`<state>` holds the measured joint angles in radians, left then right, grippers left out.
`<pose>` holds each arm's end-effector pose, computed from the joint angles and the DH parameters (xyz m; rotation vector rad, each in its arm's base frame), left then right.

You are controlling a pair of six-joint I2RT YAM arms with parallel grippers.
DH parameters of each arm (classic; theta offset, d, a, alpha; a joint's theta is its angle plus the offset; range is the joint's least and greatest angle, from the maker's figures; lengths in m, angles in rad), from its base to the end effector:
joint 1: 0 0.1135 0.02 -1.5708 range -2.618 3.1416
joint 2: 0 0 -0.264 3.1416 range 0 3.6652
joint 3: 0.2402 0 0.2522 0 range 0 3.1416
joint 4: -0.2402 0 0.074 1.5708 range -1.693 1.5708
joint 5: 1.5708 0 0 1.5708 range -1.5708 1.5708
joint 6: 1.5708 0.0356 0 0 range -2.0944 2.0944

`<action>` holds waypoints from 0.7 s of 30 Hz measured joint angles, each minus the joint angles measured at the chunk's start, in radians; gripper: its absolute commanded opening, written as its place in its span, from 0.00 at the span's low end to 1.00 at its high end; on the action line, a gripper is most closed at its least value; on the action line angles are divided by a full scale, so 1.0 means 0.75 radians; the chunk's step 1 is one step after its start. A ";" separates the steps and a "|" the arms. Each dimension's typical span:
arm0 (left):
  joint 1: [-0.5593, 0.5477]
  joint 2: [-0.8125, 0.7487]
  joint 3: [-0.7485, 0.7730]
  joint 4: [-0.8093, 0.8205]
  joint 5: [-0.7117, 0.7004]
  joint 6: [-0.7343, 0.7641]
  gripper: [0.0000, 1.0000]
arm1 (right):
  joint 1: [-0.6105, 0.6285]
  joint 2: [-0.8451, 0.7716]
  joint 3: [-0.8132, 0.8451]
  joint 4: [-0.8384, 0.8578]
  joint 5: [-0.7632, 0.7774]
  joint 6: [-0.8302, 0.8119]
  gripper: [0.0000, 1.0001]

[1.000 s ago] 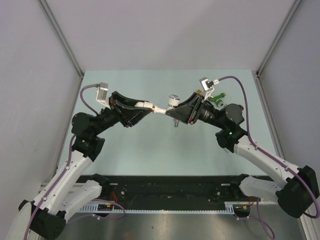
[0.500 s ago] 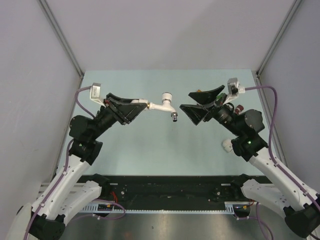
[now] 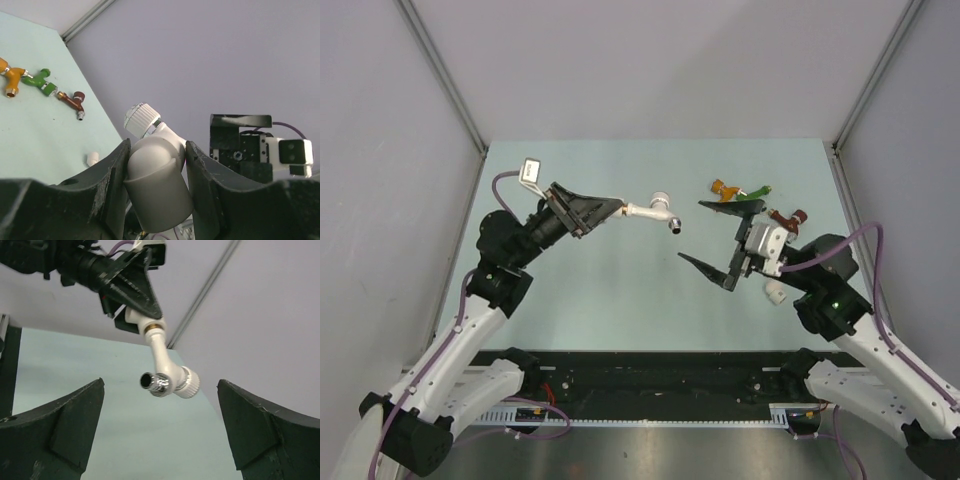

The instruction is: Install the water faucets

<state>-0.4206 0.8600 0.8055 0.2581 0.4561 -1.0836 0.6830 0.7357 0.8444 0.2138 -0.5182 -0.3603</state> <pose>0.1756 -0.0957 0.3816 -0.0851 1.5766 -1.5308 0.1136 0.1152 0.4101 -1.0090 0.8439 0.5983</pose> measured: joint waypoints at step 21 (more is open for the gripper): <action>-0.028 0.058 0.072 -0.034 0.091 -0.063 0.00 | 0.188 0.357 0.000 0.192 0.028 -0.358 0.68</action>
<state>-0.4419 0.9035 0.8597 0.2325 0.5240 -1.1309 0.8238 1.0031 0.8444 0.3580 -0.4969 -0.6285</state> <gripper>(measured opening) 0.484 0.803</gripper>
